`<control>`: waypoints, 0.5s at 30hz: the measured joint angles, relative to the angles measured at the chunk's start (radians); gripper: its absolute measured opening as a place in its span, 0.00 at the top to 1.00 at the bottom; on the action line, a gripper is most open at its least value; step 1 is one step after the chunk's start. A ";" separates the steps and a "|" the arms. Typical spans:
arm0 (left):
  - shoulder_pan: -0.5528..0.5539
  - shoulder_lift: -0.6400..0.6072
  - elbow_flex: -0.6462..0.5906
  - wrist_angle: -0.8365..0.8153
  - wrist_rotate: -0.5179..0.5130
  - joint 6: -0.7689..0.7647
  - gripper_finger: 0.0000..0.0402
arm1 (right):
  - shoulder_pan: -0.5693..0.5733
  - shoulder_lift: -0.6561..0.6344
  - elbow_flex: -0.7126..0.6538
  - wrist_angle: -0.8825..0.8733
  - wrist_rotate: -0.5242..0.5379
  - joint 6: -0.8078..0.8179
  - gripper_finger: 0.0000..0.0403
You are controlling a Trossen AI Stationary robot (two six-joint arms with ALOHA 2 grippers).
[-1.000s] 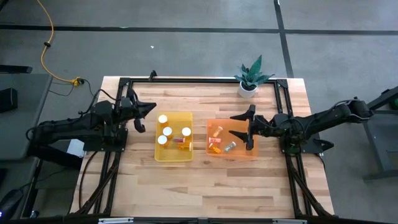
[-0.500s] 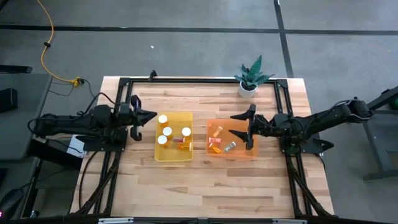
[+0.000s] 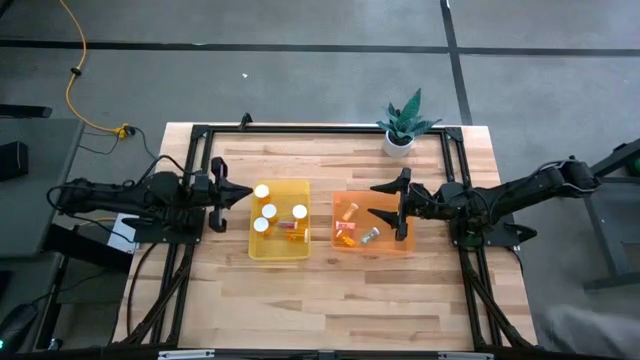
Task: Pick and place medicine bottles into bin by pill shape (circle, oval)
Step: Return to Home Position
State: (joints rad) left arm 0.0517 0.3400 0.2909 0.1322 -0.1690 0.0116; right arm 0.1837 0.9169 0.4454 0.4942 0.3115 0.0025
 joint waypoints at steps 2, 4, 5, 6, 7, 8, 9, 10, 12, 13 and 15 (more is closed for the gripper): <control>0.004 -0.014 0.000 -0.014 -0.014 0.001 1.00 | 0.000 0.000 0.000 0.000 0.000 0.000 0.32; 0.017 -0.031 0.000 -0.018 -0.014 0.002 1.00 | 0.000 0.000 0.000 0.000 0.000 0.000 0.32; 0.025 -0.042 0.000 -0.019 -0.008 0.002 1.00 | 0.000 0.000 0.000 0.000 0.000 0.000 0.32; 0.034 -0.052 -0.003 -0.019 0.003 0.001 1.00 | 0.000 0.000 0.000 0.000 0.000 0.001 0.32; 0.041 -0.062 -0.015 -0.001 0.016 0.000 1.00 | 0.000 0.000 0.000 0.000 0.000 0.000 0.32; 0.049 -0.076 -0.039 0.016 0.027 -0.004 1.00 | 0.000 0.000 0.000 0.000 0.000 0.001 0.32; 0.055 -0.090 -0.065 0.031 0.033 -0.013 1.00 | 0.000 0.000 0.000 0.000 0.000 0.001 0.32; 0.061 -0.105 -0.093 0.048 0.036 -0.026 1.00 | 0.000 0.000 0.000 0.000 0.000 0.001 0.32; 0.072 -0.141 -0.148 0.075 0.036 -0.043 1.00 | 0.000 0.000 0.000 0.000 0.000 0.001 0.32; 0.079 -0.159 -0.169 0.082 0.035 -0.051 1.00 | 0.000 0.000 0.000 -0.001 0.000 0.001 0.32; 0.094 -0.198 -0.198 0.090 0.034 -0.061 1.00 | 0.000 0.000 0.000 -0.001 0.000 0.000 0.32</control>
State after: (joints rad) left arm 0.1458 0.1423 0.0924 0.2218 -0.1352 -0.0495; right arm 0.1841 0.9169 0.4454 0.4927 0.3111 0.0029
